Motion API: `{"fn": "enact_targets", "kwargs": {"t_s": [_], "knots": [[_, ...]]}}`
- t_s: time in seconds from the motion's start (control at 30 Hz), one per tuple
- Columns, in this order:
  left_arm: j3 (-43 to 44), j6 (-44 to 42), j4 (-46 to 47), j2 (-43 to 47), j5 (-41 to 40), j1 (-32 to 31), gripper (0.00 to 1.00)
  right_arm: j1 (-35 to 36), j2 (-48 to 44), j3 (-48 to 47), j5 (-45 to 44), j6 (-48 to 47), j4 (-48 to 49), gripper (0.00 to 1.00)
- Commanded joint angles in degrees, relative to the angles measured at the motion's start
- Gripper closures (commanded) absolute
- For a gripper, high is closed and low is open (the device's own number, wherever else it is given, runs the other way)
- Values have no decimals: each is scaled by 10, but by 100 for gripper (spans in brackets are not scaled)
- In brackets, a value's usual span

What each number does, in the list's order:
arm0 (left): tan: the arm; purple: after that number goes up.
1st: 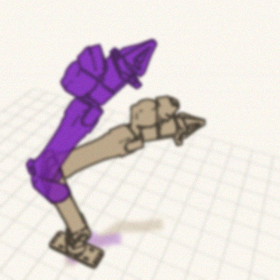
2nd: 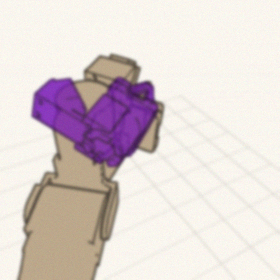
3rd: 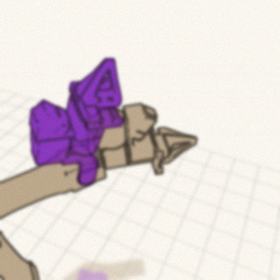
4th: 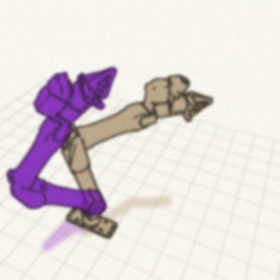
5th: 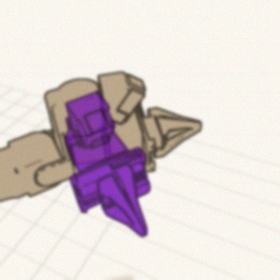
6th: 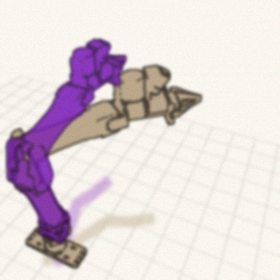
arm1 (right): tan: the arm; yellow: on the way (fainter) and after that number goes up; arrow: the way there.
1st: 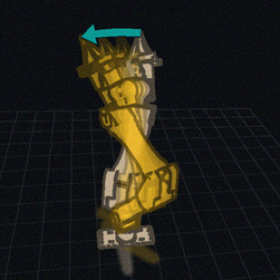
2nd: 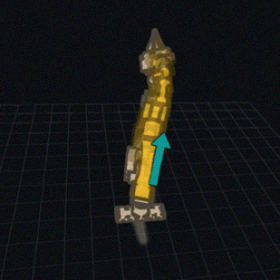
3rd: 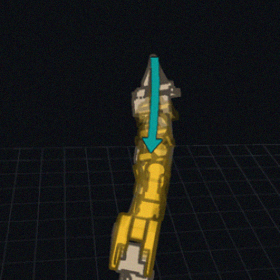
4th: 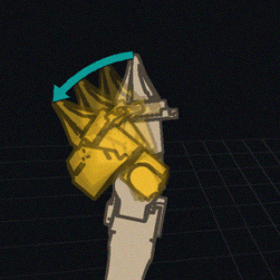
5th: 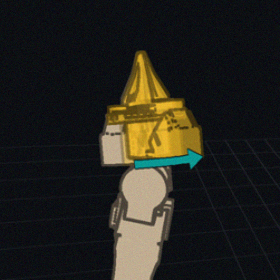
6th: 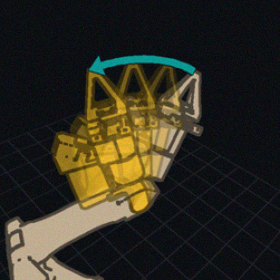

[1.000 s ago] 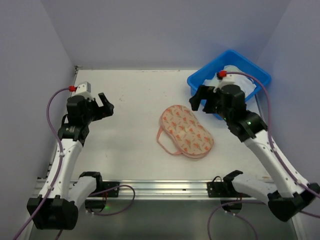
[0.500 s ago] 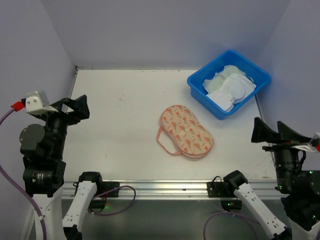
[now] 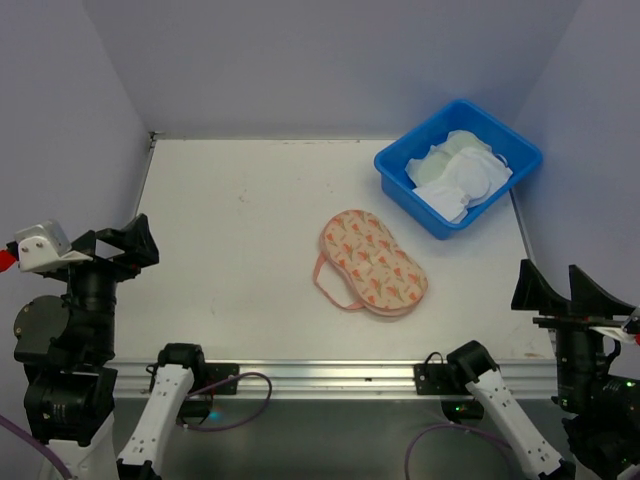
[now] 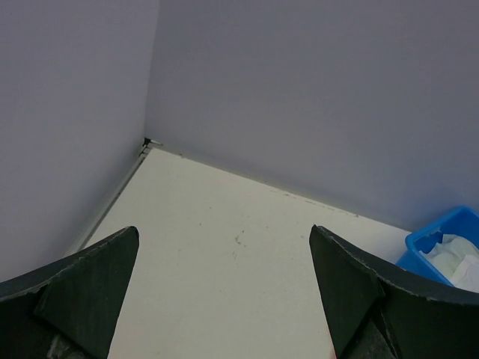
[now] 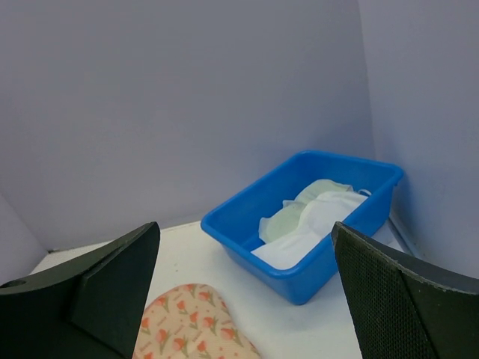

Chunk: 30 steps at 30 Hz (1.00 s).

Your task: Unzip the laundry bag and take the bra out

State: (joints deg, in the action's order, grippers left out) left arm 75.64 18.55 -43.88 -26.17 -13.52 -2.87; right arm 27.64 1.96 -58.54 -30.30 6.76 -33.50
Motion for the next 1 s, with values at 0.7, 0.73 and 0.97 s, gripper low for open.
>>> {"fn": "enact_targets", "kwargs": {"t_s": [0.7, 0.73, 0.97], "knots": [[-53, -3, 12, -2, 7, -6, 0, 0, -10, 10, 18, -5, -12, 1], [-55, -3, 12, -3, 9, -6, 0, 0, -8, 10, 18, -5, -13, 1], [-73, 0, 21, -8, 25, -6, 0, 0, -1, 7, 27, 0, -14, 1]]}}
